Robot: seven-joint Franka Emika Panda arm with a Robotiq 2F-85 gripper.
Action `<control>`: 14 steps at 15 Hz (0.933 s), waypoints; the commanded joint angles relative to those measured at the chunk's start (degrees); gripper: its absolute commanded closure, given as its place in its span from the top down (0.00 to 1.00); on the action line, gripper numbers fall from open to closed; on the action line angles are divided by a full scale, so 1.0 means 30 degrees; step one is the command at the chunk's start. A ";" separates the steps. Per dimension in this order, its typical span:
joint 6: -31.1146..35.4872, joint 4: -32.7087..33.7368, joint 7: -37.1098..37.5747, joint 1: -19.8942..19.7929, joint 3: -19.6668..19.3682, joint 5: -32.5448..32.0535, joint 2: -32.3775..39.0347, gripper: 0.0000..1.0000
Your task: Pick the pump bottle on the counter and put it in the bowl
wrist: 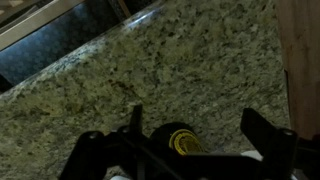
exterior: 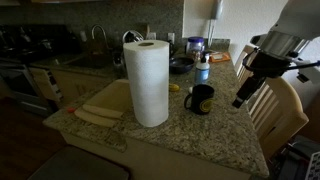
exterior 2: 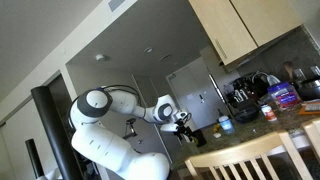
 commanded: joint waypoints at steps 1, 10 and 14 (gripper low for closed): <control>-0.0086 0.0036 -0.0016 -0.0044 0.0027 0.0011 -0.0012 1.00; 0.0897 0.0116 0.1928 -0.1331 0.1082 -0.1181 -0.0346 1.00; -0.0192 0.2831 0.4366 -0.2584 0.0615 -0.1817 -0.1716 1.00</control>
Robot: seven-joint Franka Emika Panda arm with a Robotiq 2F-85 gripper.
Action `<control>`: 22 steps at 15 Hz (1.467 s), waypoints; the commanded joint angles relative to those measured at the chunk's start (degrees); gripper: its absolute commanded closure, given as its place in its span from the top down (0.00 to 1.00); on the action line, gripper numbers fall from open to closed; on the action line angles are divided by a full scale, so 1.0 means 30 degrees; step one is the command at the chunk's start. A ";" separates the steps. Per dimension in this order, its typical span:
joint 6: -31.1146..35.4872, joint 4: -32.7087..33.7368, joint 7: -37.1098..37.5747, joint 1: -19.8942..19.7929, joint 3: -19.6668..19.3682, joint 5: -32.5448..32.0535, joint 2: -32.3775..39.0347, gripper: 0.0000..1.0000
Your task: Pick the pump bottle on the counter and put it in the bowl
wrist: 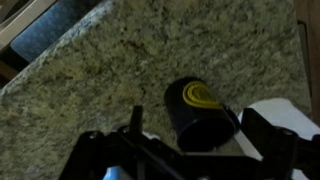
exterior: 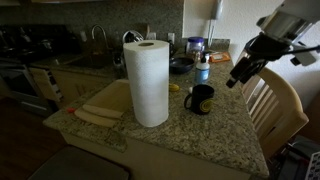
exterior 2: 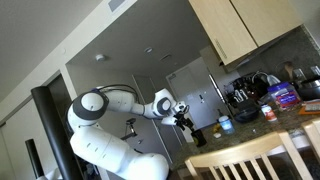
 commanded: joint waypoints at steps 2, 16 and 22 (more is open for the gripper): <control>-0.0703 0.3460 0.2741 -0.2518 0.0537 -0.1153 -0.0970 1.00; -1.1714 1.4963 0.2763 -0.4023 -0.0129 -0.3840 0.5781 1.00; -0.2664 1.1184 0.5862 -0.4249 0.0268 -0.4633 0.6349 1.00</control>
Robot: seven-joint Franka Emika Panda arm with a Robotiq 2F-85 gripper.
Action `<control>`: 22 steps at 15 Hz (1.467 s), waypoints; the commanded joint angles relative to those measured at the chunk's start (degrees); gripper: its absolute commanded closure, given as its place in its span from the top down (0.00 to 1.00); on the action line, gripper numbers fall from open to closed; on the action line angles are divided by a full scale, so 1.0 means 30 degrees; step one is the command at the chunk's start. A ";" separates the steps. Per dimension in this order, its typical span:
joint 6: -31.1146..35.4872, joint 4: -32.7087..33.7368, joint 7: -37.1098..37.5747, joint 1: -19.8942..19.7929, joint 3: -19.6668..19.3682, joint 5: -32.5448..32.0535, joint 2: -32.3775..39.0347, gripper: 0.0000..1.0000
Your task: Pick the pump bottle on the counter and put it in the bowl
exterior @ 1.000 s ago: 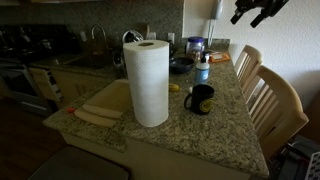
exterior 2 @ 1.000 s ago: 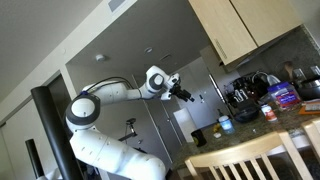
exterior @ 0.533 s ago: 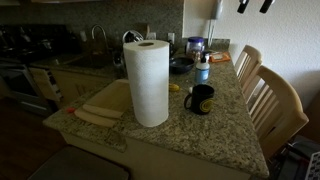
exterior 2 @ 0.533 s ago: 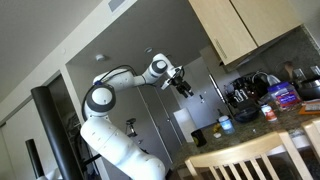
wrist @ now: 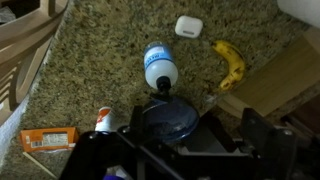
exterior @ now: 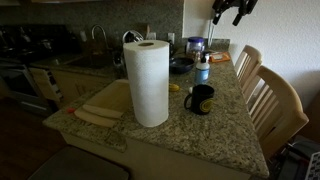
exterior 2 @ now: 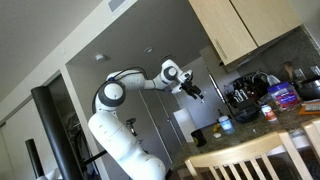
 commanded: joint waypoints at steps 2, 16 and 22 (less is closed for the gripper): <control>0.6638 -0.3261 0.2815 -0.0101 0.0220 -0.1090 0.0544 1.00; 0.8374 -0.5253 0.7891 -0.0009 -0.0516 -0.3127 0.1293 1.00; 1.2985 -0.5271 0.8816 -0.0276 -0.0522 -0.3137 0.2878 1.00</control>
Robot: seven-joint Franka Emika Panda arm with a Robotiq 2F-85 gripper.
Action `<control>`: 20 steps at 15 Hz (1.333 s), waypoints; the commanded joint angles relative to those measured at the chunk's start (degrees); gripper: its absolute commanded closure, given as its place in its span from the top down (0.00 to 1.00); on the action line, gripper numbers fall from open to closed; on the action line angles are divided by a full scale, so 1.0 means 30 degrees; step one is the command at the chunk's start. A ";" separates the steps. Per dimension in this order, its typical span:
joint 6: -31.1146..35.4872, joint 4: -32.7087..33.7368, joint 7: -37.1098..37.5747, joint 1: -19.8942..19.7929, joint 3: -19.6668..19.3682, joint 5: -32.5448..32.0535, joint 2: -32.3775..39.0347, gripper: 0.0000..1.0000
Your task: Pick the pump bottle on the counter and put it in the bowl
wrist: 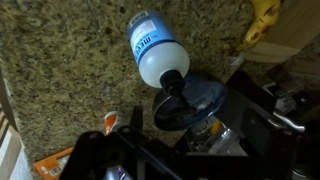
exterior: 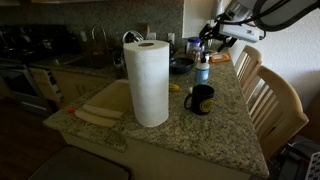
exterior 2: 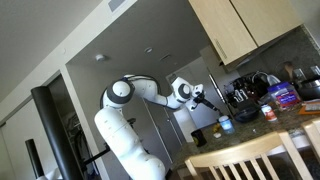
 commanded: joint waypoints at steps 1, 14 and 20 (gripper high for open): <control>0.2439 0.0009 -0.0208 0.0138 -0.0392 0.0844 0.1177 1.00; -0.6683 0.3240 -0.2888 0.0685 -0.1360 0.4157 0.0785 1.00; -1.2847 0.5554 -0.3842 0.1203 -0.1258 0.2811 0.3028 1.00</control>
